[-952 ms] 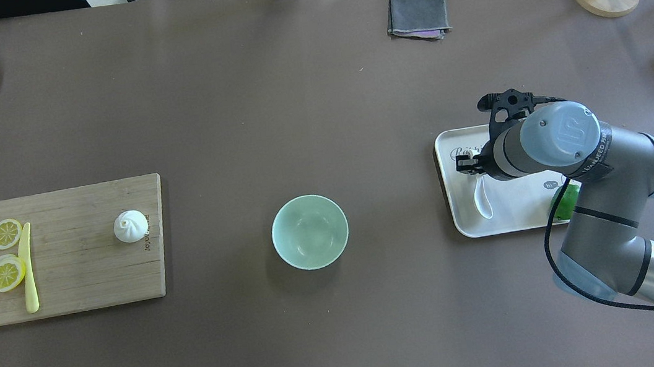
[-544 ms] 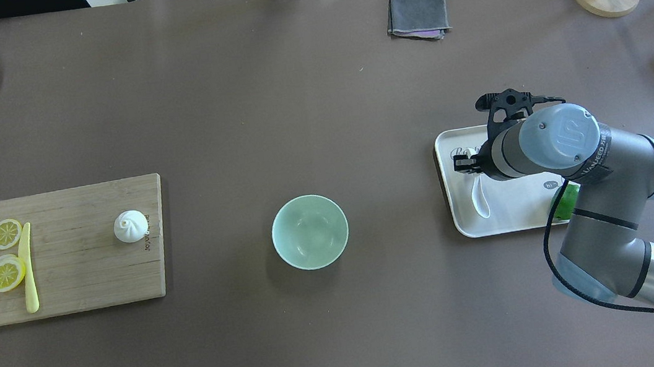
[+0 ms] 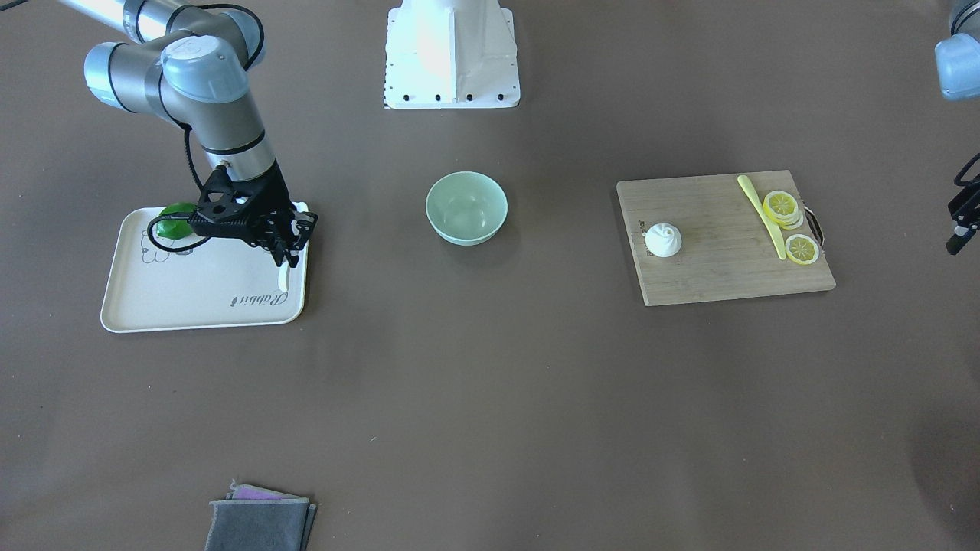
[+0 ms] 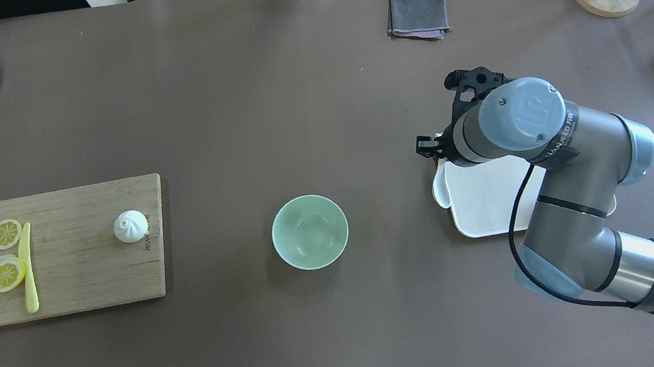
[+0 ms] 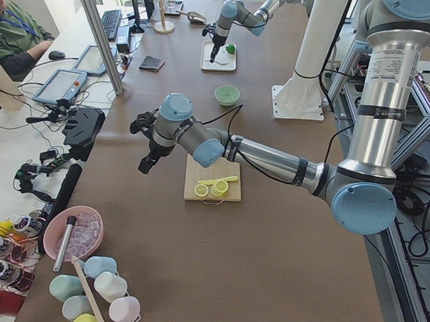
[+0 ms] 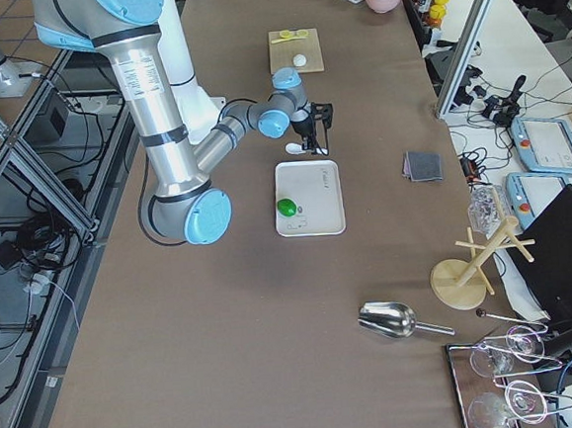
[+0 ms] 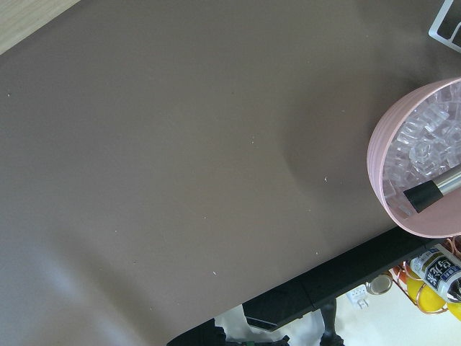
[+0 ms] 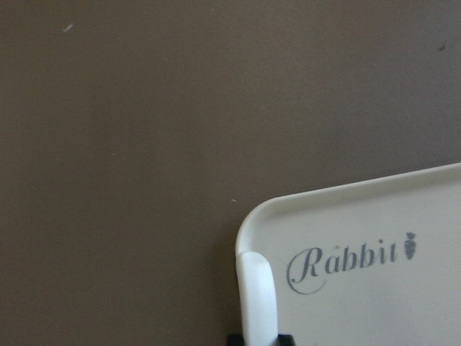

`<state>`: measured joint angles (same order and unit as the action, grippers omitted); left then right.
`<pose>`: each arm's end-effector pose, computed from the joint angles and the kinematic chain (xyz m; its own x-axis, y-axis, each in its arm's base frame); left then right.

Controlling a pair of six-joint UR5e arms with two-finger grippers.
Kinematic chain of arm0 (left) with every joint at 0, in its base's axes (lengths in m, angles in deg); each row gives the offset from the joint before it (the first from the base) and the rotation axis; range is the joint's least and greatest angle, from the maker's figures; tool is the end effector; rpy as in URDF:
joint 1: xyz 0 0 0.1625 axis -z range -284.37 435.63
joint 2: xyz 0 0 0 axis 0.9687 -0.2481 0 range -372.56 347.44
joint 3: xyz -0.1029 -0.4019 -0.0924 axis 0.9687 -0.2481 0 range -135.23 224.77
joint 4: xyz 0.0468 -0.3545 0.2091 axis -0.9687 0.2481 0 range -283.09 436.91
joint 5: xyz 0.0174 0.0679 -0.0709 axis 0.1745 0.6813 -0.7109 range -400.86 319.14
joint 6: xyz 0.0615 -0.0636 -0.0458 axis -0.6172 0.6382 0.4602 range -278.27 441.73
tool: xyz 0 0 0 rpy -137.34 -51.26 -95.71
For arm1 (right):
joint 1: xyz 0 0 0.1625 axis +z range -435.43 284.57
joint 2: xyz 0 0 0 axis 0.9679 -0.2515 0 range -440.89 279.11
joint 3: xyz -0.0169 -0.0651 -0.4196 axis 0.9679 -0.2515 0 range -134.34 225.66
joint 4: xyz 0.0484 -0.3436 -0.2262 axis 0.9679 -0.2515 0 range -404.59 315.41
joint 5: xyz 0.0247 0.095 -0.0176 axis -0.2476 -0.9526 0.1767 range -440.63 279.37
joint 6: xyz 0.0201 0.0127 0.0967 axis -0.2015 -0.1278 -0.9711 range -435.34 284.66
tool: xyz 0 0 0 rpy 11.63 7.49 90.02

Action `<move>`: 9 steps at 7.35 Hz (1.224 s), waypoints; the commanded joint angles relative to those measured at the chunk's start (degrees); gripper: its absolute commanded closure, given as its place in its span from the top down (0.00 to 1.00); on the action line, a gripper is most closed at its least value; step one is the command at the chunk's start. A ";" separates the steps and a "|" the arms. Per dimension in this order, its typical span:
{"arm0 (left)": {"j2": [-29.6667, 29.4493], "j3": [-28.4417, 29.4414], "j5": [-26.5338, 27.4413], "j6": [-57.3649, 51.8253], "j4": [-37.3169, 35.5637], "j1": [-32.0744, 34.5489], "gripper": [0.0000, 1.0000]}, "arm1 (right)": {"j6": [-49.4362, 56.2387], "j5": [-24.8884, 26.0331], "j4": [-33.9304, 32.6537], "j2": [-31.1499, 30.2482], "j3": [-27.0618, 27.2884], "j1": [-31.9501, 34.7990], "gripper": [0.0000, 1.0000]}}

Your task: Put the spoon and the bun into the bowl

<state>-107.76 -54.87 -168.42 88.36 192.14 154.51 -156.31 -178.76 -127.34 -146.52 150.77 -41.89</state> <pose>0.0339 -0.5485 0.4815 0.7145 0.4477 -0.5376 -0.0655 0.8079 0.5857 -0.4494 -0.4409 0.2952 0.6364 0.2357 0.7344 -0.3659 0.9305 0.0184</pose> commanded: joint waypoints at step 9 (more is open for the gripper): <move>-0.07 -0.28 -0.15 1.19 0.00 -1.09 0.98 | -26.87 17.80 -17.18 24.68 -13.53 -13.15 0.66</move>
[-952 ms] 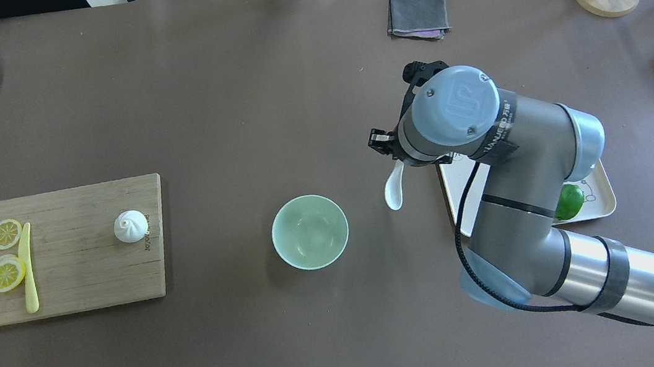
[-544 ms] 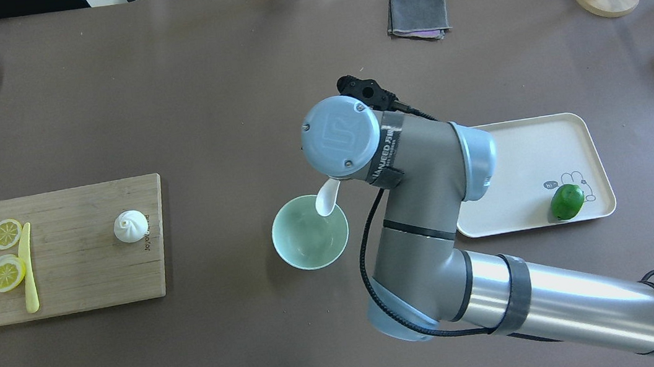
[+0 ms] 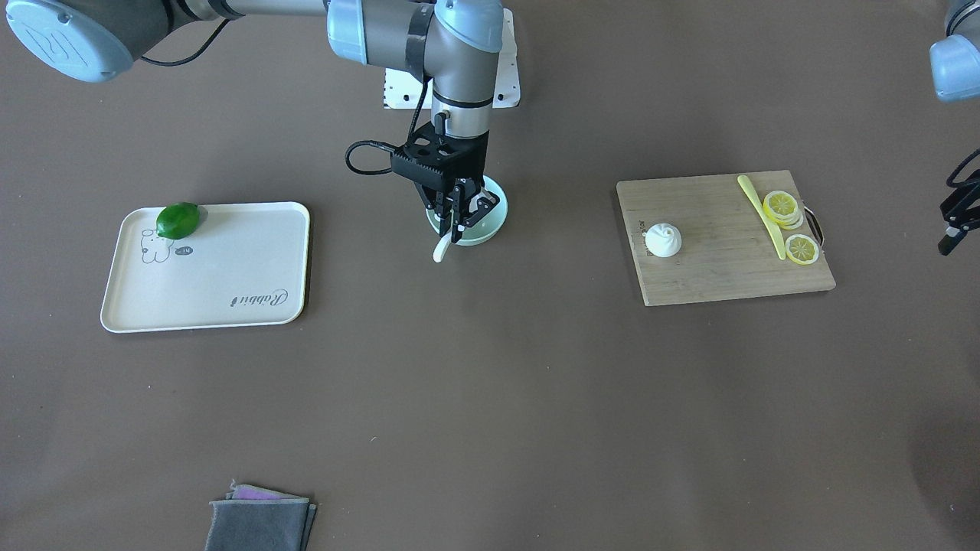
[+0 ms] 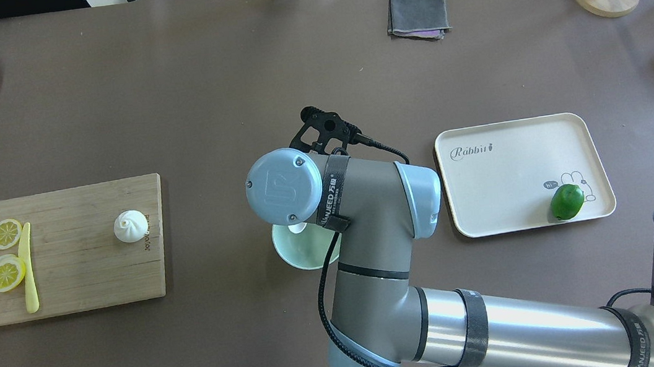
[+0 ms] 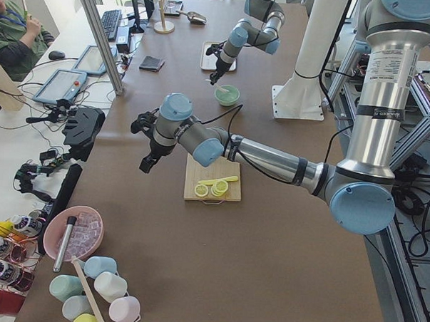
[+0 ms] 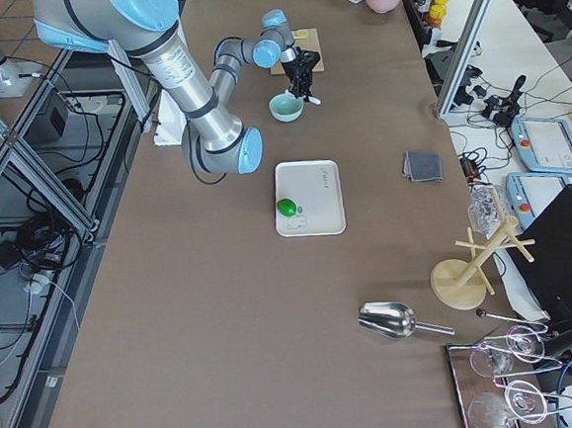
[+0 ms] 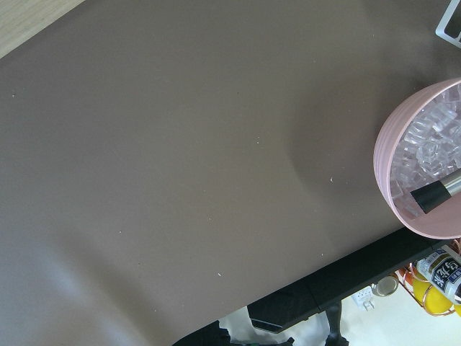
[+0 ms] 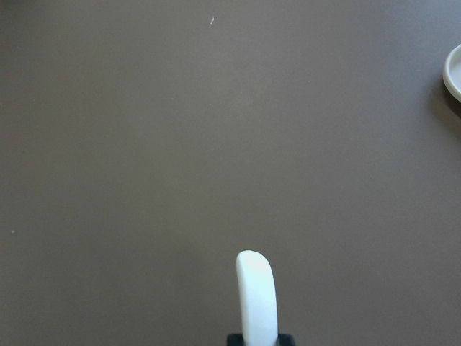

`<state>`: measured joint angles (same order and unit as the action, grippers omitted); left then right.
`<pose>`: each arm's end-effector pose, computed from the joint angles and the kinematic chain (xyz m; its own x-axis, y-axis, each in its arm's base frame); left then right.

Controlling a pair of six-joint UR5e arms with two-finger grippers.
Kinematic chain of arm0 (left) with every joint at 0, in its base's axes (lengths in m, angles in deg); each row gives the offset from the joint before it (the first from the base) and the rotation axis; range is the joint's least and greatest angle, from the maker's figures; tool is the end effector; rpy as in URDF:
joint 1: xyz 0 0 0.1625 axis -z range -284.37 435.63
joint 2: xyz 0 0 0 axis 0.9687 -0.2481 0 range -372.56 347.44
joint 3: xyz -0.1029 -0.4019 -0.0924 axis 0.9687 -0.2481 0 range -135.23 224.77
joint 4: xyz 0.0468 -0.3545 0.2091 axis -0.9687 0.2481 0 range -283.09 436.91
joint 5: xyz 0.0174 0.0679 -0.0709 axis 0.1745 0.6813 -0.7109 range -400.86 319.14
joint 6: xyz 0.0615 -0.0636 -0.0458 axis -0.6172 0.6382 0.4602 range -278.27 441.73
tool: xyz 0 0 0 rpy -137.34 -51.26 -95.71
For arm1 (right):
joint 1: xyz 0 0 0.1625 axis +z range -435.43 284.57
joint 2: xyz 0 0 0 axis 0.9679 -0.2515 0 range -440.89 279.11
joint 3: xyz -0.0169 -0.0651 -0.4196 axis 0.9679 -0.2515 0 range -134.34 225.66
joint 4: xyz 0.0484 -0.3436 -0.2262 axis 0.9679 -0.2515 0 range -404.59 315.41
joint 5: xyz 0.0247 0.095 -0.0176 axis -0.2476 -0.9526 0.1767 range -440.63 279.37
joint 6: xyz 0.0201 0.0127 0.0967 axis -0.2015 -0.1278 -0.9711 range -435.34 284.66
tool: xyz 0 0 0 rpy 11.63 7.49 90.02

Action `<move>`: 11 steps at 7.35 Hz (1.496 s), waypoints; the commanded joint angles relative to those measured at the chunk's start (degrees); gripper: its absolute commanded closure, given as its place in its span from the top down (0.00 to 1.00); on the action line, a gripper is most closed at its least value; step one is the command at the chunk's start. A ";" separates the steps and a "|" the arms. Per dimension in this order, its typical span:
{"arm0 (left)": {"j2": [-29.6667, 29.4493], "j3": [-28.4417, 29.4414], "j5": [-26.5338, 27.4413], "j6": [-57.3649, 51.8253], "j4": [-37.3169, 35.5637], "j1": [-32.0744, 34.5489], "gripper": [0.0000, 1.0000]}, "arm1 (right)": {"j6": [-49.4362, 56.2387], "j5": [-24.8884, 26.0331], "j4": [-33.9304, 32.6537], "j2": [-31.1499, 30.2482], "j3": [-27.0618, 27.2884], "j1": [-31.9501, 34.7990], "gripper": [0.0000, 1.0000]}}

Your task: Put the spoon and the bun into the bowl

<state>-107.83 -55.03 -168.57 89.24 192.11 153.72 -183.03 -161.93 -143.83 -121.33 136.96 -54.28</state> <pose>0.0416 -0.5479 0.4794 0.7072 0.4479 -0.5471 -0.0656 0.8120 0.5800 -0.6095 -0.3949 0.1413 0.5272 0.5262 0.6672 -0.6410 0.7617 -0.0942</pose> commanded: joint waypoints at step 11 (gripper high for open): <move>-0.01 -2.60 24.81 41.17 19.98 -40.07 0.98 | 55.24 -34.66 12.81 -36.96 25.24 32.86 1.00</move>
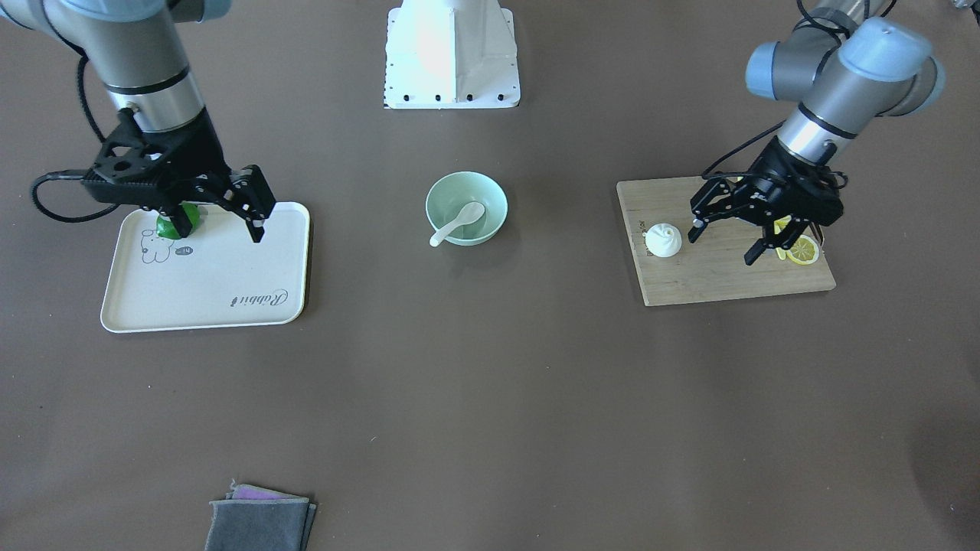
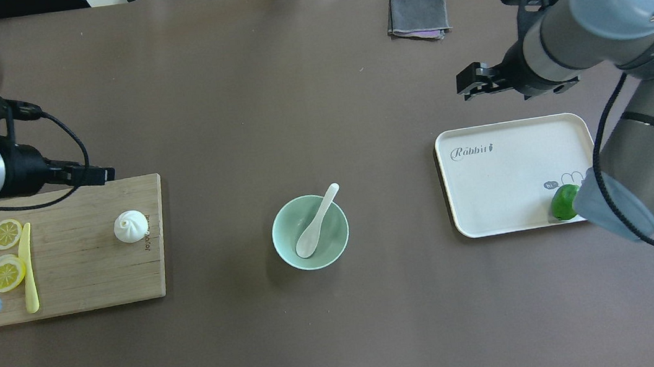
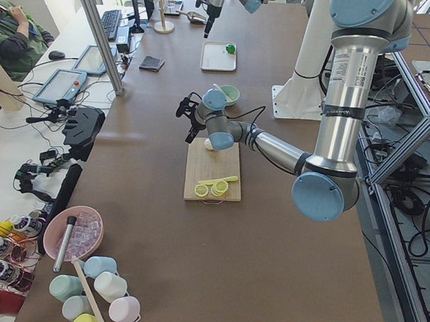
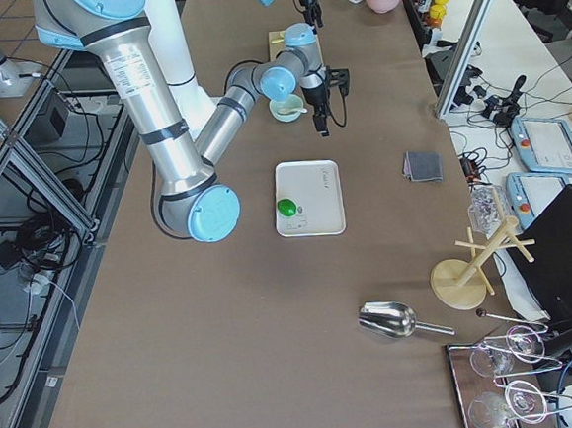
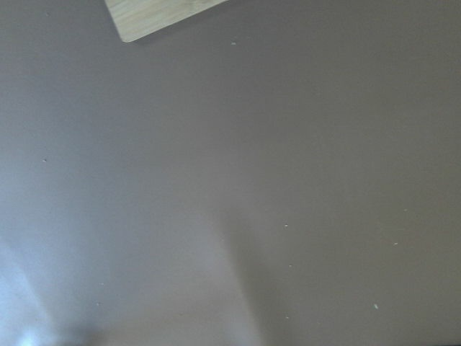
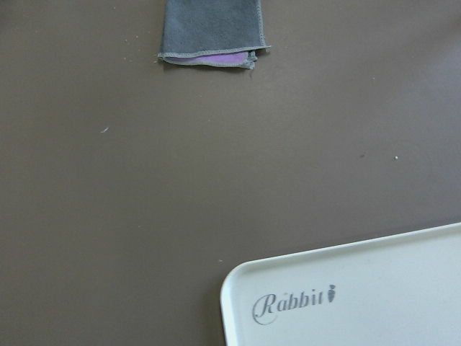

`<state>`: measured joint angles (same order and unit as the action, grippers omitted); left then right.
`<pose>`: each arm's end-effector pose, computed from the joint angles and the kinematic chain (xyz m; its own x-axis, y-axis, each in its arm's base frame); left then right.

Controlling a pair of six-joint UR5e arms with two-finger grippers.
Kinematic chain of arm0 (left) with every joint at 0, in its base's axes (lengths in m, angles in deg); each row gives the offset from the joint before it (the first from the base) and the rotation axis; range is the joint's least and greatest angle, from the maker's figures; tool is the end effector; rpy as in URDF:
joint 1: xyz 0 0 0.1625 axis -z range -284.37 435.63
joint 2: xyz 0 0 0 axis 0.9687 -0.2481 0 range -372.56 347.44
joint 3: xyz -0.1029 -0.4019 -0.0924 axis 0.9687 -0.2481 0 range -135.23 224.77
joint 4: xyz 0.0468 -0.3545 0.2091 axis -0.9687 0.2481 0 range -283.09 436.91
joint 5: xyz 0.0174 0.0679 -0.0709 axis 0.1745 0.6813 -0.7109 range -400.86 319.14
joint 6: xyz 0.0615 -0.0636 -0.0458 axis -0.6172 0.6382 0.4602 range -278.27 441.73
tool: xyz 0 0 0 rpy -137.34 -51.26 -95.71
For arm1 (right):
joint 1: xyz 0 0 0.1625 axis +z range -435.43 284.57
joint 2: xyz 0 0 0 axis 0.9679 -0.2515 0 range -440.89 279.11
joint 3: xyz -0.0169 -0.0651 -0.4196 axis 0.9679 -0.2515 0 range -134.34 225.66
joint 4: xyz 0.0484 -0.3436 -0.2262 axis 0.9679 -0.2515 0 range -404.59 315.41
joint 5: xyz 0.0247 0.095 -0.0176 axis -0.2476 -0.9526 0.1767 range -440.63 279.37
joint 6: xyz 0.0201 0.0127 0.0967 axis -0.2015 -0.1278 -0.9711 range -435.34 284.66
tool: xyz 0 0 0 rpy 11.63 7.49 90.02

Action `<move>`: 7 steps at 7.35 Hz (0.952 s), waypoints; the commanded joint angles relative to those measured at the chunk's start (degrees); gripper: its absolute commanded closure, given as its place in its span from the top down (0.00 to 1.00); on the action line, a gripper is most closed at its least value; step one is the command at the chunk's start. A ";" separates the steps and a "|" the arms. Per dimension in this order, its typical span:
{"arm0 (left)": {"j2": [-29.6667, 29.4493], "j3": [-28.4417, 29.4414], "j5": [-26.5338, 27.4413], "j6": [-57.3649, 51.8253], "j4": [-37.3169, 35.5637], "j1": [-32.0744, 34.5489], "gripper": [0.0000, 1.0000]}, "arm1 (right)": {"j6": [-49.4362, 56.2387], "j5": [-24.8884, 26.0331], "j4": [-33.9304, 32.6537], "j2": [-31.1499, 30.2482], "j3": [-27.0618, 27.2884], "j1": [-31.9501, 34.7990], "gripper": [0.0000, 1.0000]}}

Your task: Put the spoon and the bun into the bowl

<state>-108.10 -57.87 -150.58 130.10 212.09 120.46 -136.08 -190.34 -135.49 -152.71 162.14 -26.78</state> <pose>0.3142 -0.4529 0.4161 0.5364 0.3485 -0.7686 0.1251 0.8679 0.4808 -0.2875 -0.4776 0.2893 0.6862 0.0835 0.7226 -0.2490 0.9603 0.1255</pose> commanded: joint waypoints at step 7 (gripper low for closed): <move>1.77 2.80 13.47 -0.30 0.61 -12.83 0.71 | 12.93 -9.29 4.59 -8.07 0.06 9.01 1.00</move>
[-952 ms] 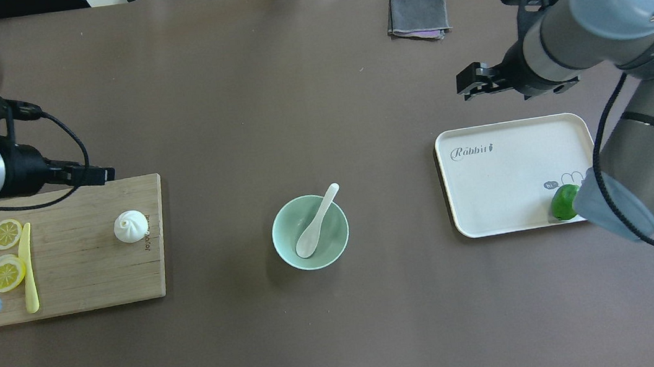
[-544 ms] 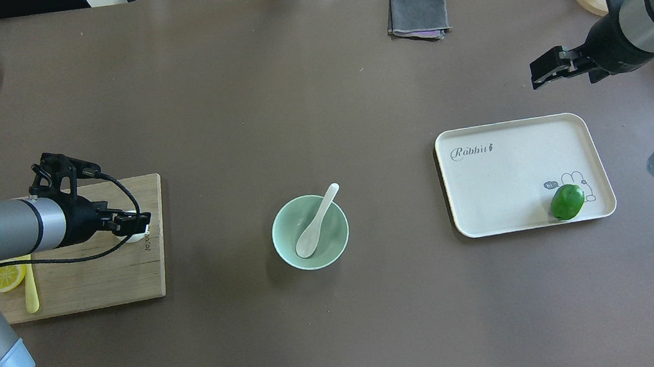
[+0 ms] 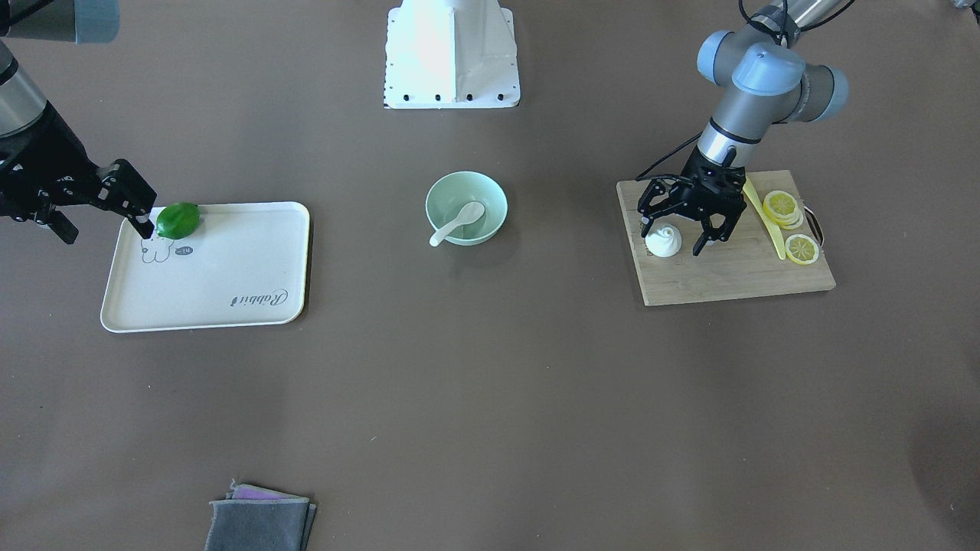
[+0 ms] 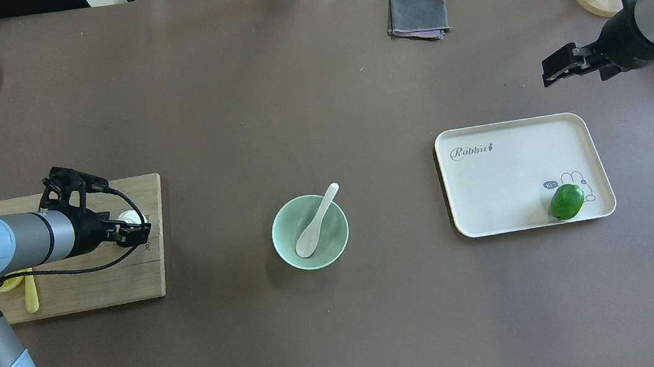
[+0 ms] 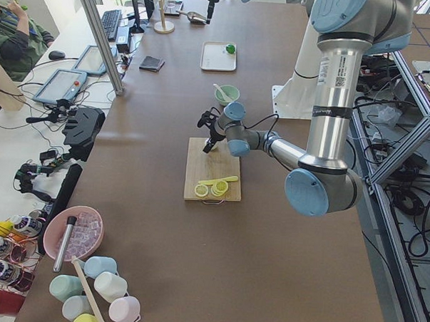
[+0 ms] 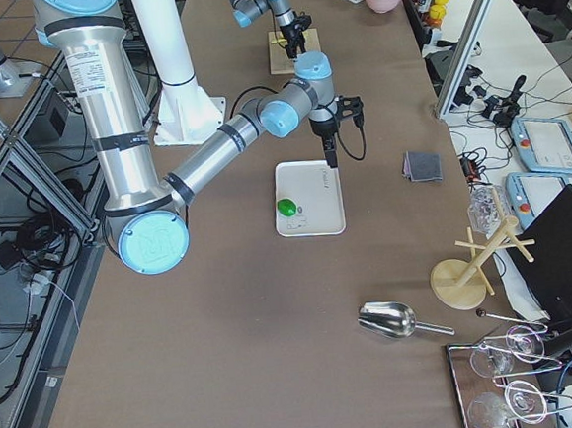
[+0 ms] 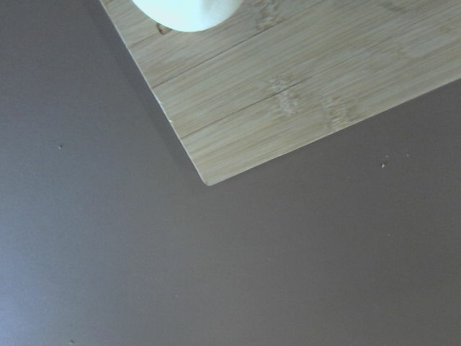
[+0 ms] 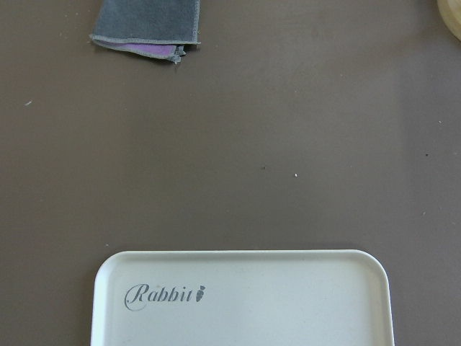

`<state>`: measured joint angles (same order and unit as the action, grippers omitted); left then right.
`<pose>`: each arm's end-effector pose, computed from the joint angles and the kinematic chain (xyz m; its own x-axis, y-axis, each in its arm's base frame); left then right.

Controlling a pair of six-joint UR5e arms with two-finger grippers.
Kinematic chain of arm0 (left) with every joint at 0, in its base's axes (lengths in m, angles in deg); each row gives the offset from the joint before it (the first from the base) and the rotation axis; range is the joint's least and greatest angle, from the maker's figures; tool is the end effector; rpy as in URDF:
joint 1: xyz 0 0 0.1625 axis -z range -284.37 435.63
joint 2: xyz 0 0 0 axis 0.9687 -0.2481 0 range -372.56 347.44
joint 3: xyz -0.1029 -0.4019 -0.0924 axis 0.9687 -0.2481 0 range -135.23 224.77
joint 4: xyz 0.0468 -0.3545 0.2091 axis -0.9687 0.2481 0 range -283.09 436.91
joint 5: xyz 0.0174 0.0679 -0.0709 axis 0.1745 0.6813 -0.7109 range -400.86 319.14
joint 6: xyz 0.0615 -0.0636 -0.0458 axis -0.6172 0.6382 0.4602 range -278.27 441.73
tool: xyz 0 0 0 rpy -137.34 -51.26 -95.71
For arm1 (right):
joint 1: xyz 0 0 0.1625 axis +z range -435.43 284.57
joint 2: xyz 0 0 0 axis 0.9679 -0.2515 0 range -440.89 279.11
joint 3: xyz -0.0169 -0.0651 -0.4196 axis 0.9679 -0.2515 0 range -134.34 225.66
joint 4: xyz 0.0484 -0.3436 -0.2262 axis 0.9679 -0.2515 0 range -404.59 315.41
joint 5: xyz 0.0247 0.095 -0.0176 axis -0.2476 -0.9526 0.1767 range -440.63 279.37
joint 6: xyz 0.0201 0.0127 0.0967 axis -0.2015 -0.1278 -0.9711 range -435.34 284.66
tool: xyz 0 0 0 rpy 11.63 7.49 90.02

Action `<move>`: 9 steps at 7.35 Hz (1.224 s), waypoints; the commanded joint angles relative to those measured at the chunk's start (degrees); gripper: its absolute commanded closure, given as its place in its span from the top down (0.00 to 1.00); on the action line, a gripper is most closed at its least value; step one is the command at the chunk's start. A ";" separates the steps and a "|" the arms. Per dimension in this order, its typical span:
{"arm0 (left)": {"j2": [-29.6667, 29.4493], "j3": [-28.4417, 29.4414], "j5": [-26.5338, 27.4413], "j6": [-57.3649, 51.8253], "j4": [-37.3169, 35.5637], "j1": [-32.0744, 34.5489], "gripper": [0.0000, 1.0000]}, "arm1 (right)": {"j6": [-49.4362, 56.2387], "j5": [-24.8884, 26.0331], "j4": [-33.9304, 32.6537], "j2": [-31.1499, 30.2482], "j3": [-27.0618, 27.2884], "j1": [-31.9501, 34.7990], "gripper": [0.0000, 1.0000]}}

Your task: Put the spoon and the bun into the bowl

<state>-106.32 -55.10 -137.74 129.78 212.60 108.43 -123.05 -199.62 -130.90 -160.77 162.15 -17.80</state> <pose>0.3923 -0.3972 0.4589 0.6205 0.3896 -0.6805 0.0490 0.8469 0.5296 -0.2076 -0.4863 0.3489 0.6861 -0.0166 0.7273 -0.1478 0.9757 0.1617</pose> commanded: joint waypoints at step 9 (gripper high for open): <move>-17.48 -3.68 3.68 12.65 -1.04 -7.44 0.27 | -0.19 -0.01 0.00 -0.54 0.14 0.20 1.00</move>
<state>-119.52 -59.44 -136.38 139.11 211.72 104.65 -123.42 -199.63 -130.90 -161.11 162.29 -17.65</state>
